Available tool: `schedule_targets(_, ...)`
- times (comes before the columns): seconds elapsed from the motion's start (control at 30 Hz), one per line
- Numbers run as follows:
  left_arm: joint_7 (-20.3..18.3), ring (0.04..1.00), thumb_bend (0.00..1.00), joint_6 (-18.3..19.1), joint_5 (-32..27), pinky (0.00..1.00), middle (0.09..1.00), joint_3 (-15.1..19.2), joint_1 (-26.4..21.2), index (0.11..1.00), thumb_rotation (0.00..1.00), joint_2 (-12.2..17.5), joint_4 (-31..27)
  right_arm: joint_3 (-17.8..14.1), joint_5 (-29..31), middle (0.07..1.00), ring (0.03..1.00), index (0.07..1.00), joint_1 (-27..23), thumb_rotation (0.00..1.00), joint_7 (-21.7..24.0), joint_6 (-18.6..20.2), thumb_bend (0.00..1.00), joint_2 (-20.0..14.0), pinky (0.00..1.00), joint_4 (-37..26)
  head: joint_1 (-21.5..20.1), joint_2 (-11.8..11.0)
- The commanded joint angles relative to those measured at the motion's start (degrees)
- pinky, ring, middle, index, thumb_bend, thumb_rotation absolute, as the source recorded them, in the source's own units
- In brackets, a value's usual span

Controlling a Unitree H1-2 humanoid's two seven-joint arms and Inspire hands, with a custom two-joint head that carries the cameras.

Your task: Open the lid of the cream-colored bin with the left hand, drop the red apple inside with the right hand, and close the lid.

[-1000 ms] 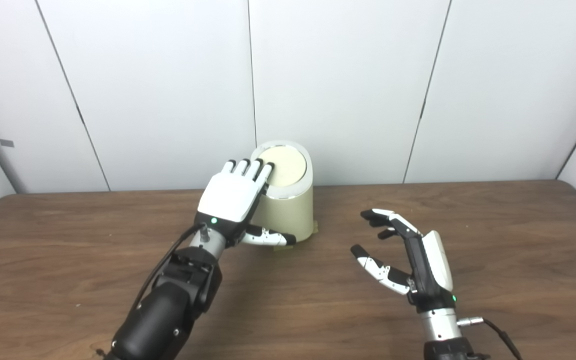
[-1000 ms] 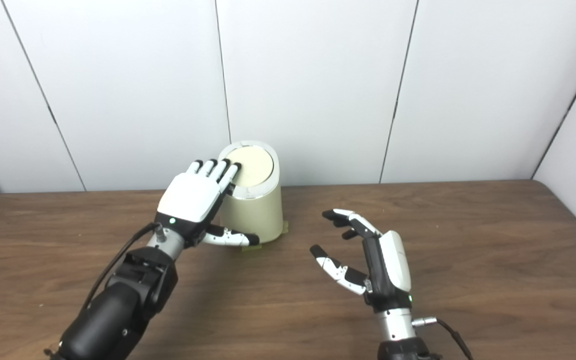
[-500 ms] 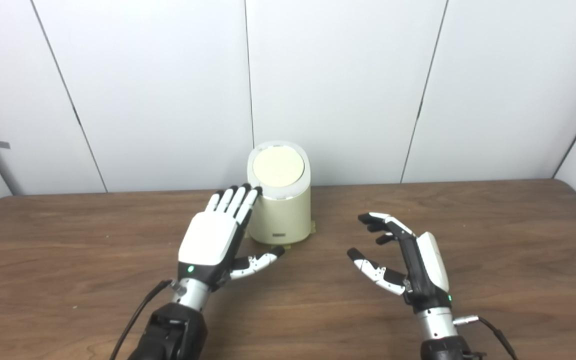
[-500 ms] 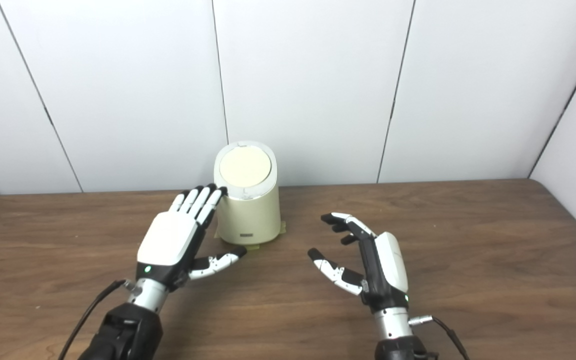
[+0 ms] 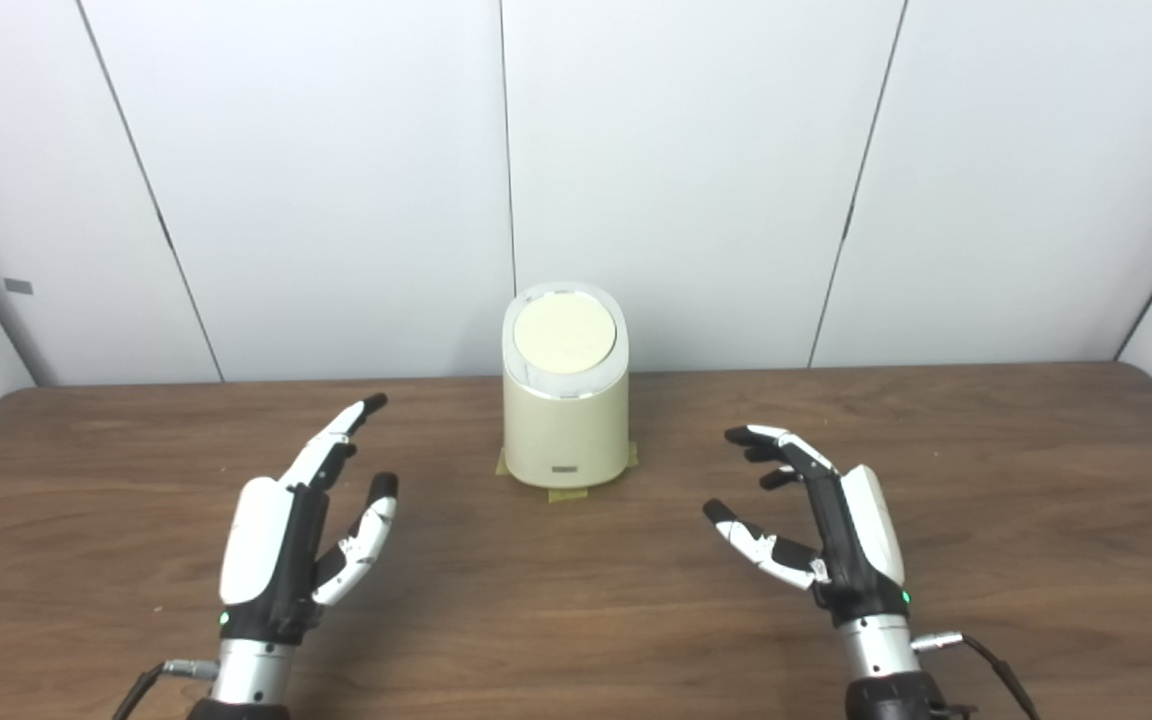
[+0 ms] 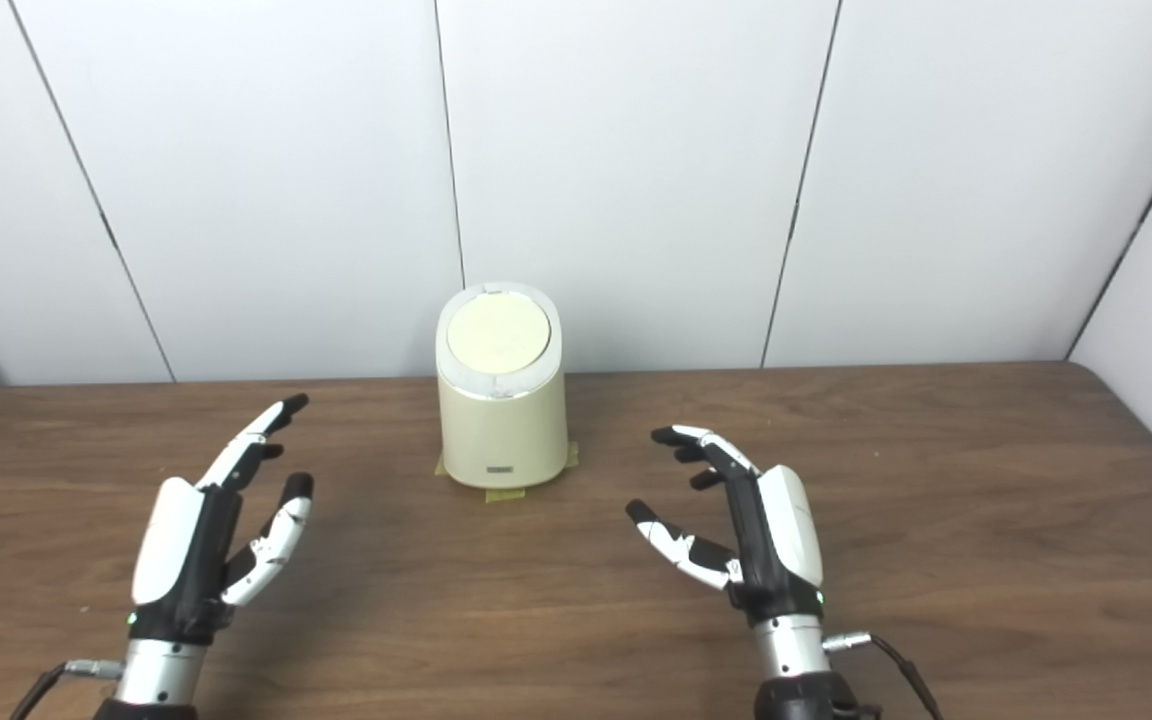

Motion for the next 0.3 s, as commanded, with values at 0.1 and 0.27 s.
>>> schedule_targets(0.1, -1.04, 0.783, 0.20, -0.94, -3.64, 0.67, 0.817, 1.64, 2.59, 0.820, 0.51, -1.79, 0.57, -0.63, 1.07, 0.717, 0.684, 0.650, -0.64, 0.18, -1.57, -2.00, 0.25, 0.25, 0.54, -0.62, -0.13, 0.22)
schedule_targets(0.27, -1.06, 0.665, 0.26, -1.66, -3.13, 0.53, 0.725, 2.52, 3.41, 0.739, 0.14, -2.25, 1.46, -1.17, 2.93, 0.689, 0.619, 0.643, -0.85, 0.10, -1.73, -3.82, 0.30, -0.46, 0.46, 0.52, 0.08, 0.55)
